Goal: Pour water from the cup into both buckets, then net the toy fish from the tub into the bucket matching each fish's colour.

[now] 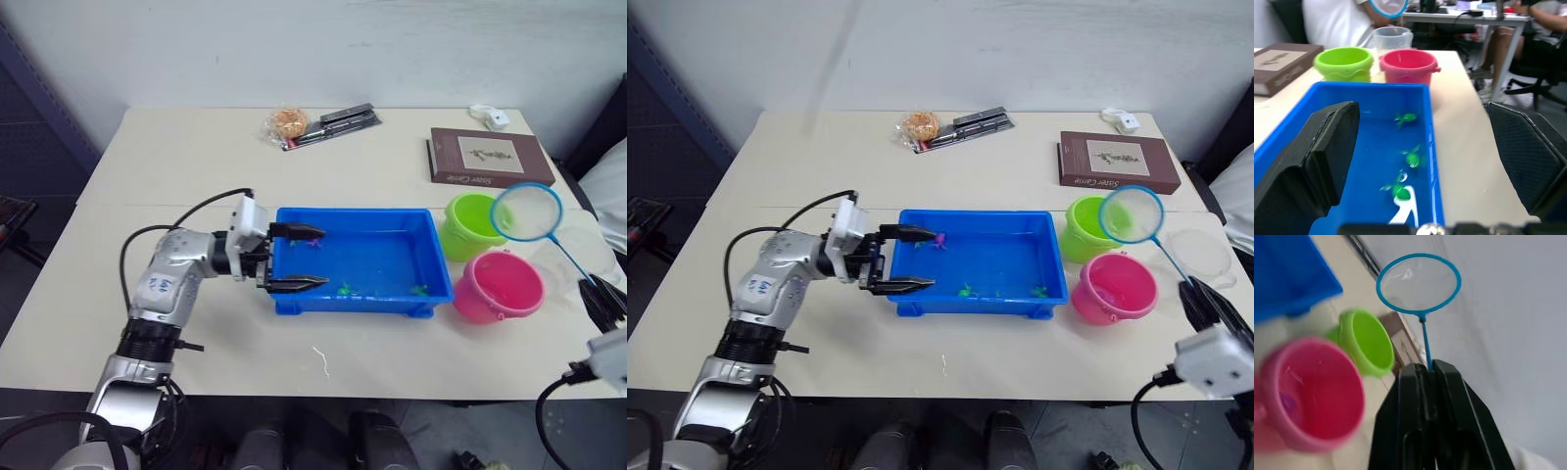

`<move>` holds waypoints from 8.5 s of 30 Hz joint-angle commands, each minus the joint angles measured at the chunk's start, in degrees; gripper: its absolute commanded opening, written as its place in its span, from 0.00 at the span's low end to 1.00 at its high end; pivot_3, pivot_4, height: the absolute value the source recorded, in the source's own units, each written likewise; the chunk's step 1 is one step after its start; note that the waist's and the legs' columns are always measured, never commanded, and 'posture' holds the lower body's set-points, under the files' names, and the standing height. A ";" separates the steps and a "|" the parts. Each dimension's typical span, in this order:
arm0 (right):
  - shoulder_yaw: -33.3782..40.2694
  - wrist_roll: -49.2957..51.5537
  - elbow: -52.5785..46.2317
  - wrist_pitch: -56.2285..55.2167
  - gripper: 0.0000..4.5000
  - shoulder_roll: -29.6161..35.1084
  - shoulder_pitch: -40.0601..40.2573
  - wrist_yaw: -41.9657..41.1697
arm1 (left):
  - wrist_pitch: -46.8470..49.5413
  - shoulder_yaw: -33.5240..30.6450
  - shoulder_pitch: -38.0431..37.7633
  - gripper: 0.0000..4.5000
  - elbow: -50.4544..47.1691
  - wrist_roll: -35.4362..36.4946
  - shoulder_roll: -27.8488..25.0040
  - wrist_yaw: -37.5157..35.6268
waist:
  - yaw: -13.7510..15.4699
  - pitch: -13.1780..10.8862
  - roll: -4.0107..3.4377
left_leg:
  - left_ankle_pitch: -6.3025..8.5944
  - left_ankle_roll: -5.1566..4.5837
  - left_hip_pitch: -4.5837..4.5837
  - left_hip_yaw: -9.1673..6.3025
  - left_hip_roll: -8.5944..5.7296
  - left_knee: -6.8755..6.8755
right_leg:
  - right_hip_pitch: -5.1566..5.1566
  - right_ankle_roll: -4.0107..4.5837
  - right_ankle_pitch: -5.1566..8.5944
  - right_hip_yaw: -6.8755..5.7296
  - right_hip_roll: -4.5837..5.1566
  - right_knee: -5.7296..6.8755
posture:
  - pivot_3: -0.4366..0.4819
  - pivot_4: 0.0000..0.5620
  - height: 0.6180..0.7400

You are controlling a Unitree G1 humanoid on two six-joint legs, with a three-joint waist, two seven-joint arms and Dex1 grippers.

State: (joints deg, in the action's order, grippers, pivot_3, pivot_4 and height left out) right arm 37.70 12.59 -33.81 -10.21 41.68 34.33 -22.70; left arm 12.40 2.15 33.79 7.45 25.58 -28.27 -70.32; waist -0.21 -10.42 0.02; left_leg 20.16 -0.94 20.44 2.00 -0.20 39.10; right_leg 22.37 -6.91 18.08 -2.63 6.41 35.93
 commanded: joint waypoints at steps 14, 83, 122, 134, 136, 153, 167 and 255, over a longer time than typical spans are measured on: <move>-33.31 27.46 0.97 59.55 0.00 12.77 -46.58 1.72 | 4.63 -9.03 -8.90 0.99 -9.05 0.99 -10.14 7.25 | 0.34 -0.03 0.19 | -0.01 0.02 0.75 -0.56 -0.08 0.25 | 0.27 0.00 -0.01 -0.28 0.17 -0.18 | 0.48 0.27 0.99; -36.38 12.84 7.70 70.54 0.00 7.76 -55.31 -16.45 | 8.40 -7.20 -8.46 0.99 -11.70 0.52 -10.35 11.85 | 0.24 -0.04 0.17 | -0.05 0.08 0.88 -0.59 -0.14 0.22 | 0.37 -0.01 -0.01 -0.73 0.15 -0.12 | 0.48 0.27 0.99; 11.64 23.62 -7.06 49.79 0.00 2.31 -12.64 -30.74 | 8.06 0.40 -0.91 0.99 -8.79 5.17 0.21 2.38 | 1.67 -0.04 0.16 | -0.06 0.06 0.76 -0.67 -0.19 0.27 | 0.10 -0.04 -0.03 -0.84 0.10 -0.19 | 0.48 0.27 0.99; 27.27 12.10 -0.25 26.64 0.00 -9.55 3.62 -31.03 | 7.69 3.36 0.82 0.99 -6.83 4.48 4.82 0.20 | 1.60 -0.02 0.14 | -0.05 0.05 0.60 -0.53 -0.18 0.17 | 0.08 -0.05 -0.03 -0.57 0.04 -0.21 | 0.48 0.27 0.99; 25.73 9.09 2.53 20.71 0.00 -10.47 4.19 -30.82 | 7.37 3.40 0.86 0.99 -6.52 4.24 4.91 0.07 | 1.58 -0.02 0.13 | -0.05 0.04 0.60 -0.52 -0.19 0.15 | 0.09 -0.05 -0.03 -0.53 0.04 -0.22 | 0.48 0.27 0.99; 13.09 -34.35 16.80 -20.84 0.00 -12.77 2.15 -3.48 | 5.22 2.62 -0.78 0.99 -7.01 3.09 4.70 2.40 | 1.53 0.05 0.01 | -0.05 0.05 0.36 -0.23 -0.17 0.07 | 0.11 -0.04 -0.03 -0.24 0.03 -0.18 | 0.48 0.27 0.99; 11.06 -56.64 17.44 -27.56 0.00 -11.17 5.06 19.79 | 5.91 2.39 -2.55 0.99 -9.10 3.50 3.86 3.57 | 1.31 0.05 0.01 | -0.04 0.09 0.12 0.00 -0.12 -0.01 | 0.09 0.03 0.01 -0.02 0.00 -0.28 | 0.48 0.27 0.99; -41.49 -5.38 27.32 25.67 0.00 20.81 -60.60 -49.50 | 6.15 -2.55 -7.07 0.99 -11.64 1.56 -6.24 6.67 | 0.27 -0.02 0.10 | 0.02 0.00 0.81 -0.47 -0.10 0.50 | 0.25 -0.05 -0.03 -0.67 0.13 -0.10 | 0.48 0.27 0.99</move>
State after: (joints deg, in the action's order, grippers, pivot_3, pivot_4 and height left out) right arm -6.73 4.84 -6.26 13.93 62.78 -25.57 -72.70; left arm 19.32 0.84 26.59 -2.16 26.74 -33.95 -63.84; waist 0.06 -10.44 0.12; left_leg 20.18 -0.93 21.25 1.52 -0.30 39.62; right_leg 22.61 -6.96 18.05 -3.32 6.54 35.82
